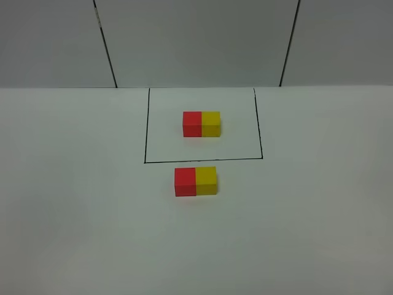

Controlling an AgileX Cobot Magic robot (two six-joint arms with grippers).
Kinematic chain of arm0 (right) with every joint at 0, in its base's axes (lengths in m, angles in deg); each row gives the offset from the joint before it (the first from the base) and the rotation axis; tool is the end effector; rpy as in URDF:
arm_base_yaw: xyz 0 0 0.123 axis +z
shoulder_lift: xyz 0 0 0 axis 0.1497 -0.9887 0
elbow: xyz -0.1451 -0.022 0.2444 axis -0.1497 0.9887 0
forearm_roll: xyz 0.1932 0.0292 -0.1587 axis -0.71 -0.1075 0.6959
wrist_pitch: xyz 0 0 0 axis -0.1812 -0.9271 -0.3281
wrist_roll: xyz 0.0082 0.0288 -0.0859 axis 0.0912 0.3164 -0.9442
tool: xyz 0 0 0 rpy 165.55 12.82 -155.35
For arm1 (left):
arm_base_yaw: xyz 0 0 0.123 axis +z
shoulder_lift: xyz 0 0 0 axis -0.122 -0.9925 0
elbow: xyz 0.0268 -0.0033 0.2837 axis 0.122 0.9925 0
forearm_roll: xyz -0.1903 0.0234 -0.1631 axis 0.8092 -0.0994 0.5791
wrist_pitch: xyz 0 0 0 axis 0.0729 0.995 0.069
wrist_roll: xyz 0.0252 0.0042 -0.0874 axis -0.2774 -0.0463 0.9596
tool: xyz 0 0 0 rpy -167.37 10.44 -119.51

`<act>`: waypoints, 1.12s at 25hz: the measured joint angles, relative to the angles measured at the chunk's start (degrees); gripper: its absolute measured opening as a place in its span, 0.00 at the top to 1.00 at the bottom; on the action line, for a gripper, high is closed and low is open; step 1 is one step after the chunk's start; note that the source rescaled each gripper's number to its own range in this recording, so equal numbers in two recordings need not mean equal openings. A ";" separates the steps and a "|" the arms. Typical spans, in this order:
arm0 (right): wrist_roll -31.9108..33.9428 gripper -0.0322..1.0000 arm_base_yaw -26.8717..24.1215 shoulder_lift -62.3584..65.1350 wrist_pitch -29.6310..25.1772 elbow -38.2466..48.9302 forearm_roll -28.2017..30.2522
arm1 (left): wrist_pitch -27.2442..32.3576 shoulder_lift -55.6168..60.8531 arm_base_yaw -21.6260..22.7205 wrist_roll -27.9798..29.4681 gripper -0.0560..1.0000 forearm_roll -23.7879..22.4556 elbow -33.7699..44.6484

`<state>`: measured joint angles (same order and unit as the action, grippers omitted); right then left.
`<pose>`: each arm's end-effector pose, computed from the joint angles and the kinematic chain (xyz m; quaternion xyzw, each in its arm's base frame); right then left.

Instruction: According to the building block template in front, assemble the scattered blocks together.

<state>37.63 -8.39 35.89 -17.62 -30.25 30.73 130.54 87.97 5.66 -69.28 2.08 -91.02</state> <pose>0.0351 -0.0047 0.2954 -0.0042 0.8925 -0.0299 0.4501 -0.0066 -0.0094 0.2805 0.0507 0.8440 -0.0425 0.5322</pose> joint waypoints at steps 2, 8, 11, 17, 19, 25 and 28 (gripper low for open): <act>0.32 0.00 0.00 3.75 -1.69 1.63 -0.30 | 0.00 0.00 0.00 0.00 0.22 0.00 0.00; 0.44 0.00 0.00 13.56 -3.30 3.84 -0.30 | 0.00 0.00 0.00 0.00 0.22 0.00 0.00; 0.38 0.00 0.00 14.71 -3.15 3.90 -0.30 | 0.00 0.00 0.00 0.00 0.22 0.00 0.00; 0.00 0.00 0.00 14.71 -3.06 3.90 -0.25 | 0.00 0.00 0.00 0.00 0.22 0.00 0.00; 0.34 0.03 0.00 14.71 -3.06 3.90 -0.25 | 0.00 0.00 0.00 0.00 0.22 0.00 0.00; 0.47 0.15 0.00 14.71 -3.02 3.92 -0.25 | 0.00 0.00 0.00 0.06 0.22 0.00 0.00; 0.52 0.23 0.00 14.71 -3.02 3.99 -0.25 | 0.00 0.00 0.00 0.06 0.22 0.00 0.00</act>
<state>38.15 -8.39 50.59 -20.64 -26.26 30.47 130.54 87.97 5.66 -69.22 2.08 -91.02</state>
